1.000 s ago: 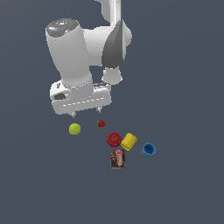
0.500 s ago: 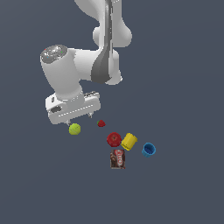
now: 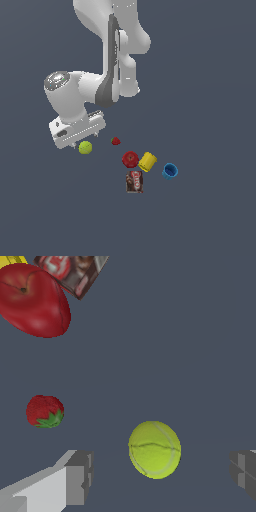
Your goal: Pick up a designated object from a clutter of objects.
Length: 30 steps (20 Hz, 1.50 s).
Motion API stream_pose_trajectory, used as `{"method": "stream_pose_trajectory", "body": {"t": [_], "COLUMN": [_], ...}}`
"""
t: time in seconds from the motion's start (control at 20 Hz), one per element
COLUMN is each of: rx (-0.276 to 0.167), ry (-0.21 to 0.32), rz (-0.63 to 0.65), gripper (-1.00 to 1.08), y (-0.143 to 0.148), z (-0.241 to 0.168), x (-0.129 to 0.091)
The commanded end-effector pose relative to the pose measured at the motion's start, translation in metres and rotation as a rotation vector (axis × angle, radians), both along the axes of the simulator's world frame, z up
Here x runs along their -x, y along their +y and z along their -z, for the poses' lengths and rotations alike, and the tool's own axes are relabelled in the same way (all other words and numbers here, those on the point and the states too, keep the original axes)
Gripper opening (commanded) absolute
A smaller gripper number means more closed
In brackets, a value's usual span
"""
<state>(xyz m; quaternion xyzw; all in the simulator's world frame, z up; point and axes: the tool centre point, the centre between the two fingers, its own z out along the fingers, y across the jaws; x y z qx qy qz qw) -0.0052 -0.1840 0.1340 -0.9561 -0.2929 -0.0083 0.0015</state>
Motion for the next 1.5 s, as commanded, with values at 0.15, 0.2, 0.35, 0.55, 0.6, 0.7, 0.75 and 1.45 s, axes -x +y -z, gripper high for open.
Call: {"method": "stream_pose_trajectory", "body": {"t": [0.15, 0.2, 0.35, 0.55, 0.6, 0.7, 0.75, 1.45], "rx": [0.005, 0.005, 0.007, 0.008, 0.009, 0.009, 0.009, 0.009], "ry": [0.007, 0.008, 0.011, 0.014, 0.014, 0.014, 0.014, 0.015], "rz": [-0.073, -0.083, -0.107, -0.128, -0.131, -0.135, -0.135, -0.134], "gripper": [1.00, 1.00, 1.00, 1.00, 1.00, 1.00, 1.00, 1.00], "y": [-0.017, -0.019, -0.025, -0.029, -0.030, -0.031, -0.031, -0.031], "z": [0.023, 0.026, 0.034, 0.041, 0.041, 0.043, 0.043, 0.086], "x": [0.010, 0.012, 0.016, 0.020, 0.020, 0.021, 0.021, 0.022]}}
